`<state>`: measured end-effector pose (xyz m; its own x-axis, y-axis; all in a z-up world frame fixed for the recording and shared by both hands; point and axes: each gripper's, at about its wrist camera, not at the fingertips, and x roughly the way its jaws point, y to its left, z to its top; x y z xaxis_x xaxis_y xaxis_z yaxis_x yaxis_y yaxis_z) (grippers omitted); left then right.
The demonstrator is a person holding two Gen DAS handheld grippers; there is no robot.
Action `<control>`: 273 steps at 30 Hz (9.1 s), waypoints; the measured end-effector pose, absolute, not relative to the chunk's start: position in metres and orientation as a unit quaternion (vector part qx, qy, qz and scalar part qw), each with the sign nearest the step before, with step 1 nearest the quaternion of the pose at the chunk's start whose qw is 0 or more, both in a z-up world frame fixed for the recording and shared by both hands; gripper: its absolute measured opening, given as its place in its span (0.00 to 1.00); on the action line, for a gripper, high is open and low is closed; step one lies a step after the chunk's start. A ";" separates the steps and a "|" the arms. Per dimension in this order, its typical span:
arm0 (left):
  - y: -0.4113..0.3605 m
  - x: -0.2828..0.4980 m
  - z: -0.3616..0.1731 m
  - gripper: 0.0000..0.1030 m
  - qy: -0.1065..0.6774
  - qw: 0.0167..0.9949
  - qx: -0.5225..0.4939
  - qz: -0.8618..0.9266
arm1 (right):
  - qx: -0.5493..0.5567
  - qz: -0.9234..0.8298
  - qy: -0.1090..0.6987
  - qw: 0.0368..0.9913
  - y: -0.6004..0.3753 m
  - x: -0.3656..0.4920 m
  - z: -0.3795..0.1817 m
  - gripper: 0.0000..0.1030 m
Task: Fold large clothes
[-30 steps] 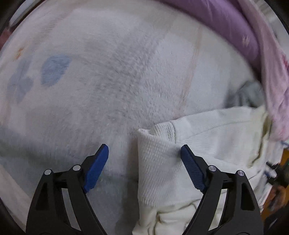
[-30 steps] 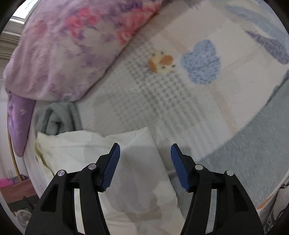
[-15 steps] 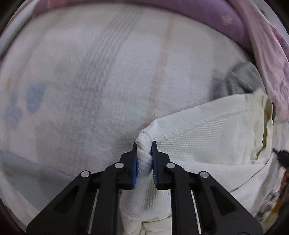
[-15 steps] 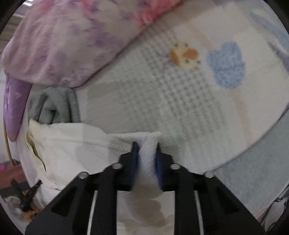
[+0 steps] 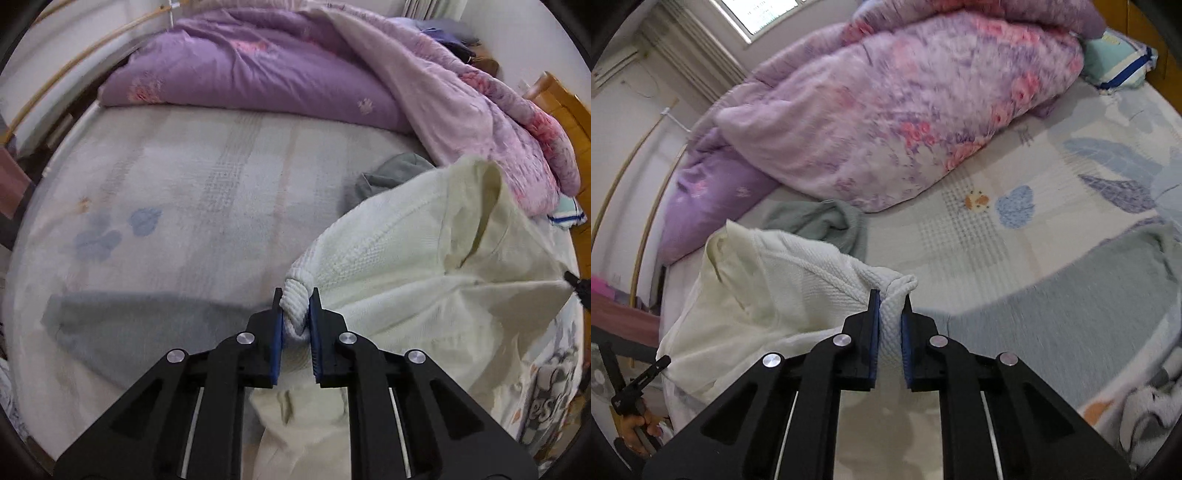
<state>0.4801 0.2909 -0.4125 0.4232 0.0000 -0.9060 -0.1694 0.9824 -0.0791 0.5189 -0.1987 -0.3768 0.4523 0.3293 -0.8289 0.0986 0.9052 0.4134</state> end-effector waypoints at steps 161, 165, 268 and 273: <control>0.322 0.062 -0.503 0.09 0.524 0.652 -0.548 -0.001 | 0.157 0.306 0.655 0.673 0.012 0.171 -0.493 0.07; 0.339 0.057 -0.507 0.12 0.534 0.662 -0.518 0.089 | 0.251 0.299 0.644 0.658 -0.033 0.181 -0.481 0.07; 0.013 0.146 -0.565 0.79 0.707 0.645 -0.284 -0.062 | 0.538 0.082 0.605 0.581 -0.351 0.130 -0.595 0.76; 0.019 0.148 -0.580 0.81 0.715 0.617 -0.322 -0.060 | 0.582 0.115 0.583 0.554 -0.360 0.134 -0.603 0.81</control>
